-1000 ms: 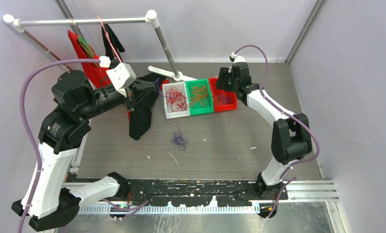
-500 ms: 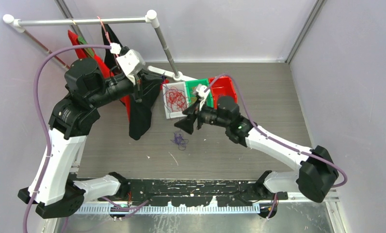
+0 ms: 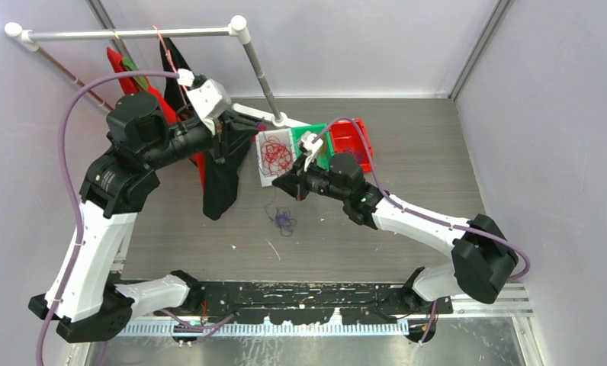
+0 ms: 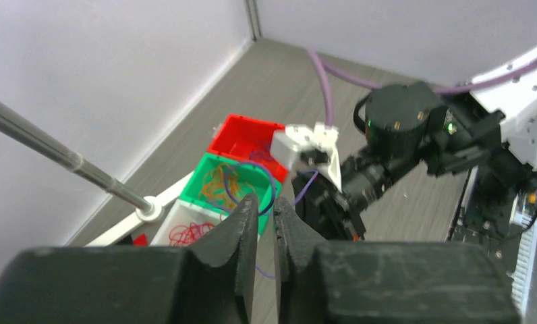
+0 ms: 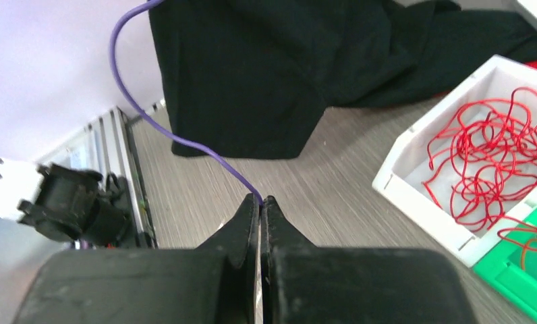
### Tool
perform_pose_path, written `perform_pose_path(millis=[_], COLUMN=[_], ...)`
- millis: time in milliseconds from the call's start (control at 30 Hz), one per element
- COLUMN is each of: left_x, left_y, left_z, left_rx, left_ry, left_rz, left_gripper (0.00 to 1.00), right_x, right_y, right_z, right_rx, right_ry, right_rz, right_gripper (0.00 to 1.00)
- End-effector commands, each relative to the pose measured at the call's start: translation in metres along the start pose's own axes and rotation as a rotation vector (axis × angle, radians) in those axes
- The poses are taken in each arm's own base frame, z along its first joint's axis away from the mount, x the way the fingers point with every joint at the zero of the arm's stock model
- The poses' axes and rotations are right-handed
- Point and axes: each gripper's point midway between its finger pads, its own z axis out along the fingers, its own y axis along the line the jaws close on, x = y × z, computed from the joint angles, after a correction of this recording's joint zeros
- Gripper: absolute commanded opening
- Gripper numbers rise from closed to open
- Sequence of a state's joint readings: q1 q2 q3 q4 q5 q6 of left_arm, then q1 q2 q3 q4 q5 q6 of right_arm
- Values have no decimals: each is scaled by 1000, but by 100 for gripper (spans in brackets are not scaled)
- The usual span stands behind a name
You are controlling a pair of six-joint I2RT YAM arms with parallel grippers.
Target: Untangle the cables
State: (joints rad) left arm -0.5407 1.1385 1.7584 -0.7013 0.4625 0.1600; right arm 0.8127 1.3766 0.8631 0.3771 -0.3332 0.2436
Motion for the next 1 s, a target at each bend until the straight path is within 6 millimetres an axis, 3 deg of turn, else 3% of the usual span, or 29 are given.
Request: perform_pose_path(millis=[0,67,100,167,233,367,500,800,967], left_x=[18,34,43,62,83,125,153,154,170], left_y=[-14,-18,-18,-17,-17,-30,-47,-46,-51], left_z=[-1,0,0,-2,-6,-12,-7,22,27], left_rx=[70,92,87,71,53,68,119,134,153], left_ry=[44,91,115,163,209,268,275,196,237], left_rz=[-18,-37,-44,-46,-48,-82,-174,-280,-337], left_gripper=[21,28,39,74,85,85,82,65,53], right_x=[-85,-95,-100,-110,-120,-138,-150,-159,-157], right_y=[25,29,30,30,31,36,45,60,64], right_z=[-11,-16,-19,-24,-31,-43,-49,-55,-54], right_rx=[-50,-69,-79,-85,-98,-126,-162,-213,-243], right_ry=[-287,-331,-351,-389,-431,-491,-512,-487,-467], right_rz=[21,55,72,113,156,189,208,249,278], right_gripper=[1,1,1,1,1,1,1,1,1])
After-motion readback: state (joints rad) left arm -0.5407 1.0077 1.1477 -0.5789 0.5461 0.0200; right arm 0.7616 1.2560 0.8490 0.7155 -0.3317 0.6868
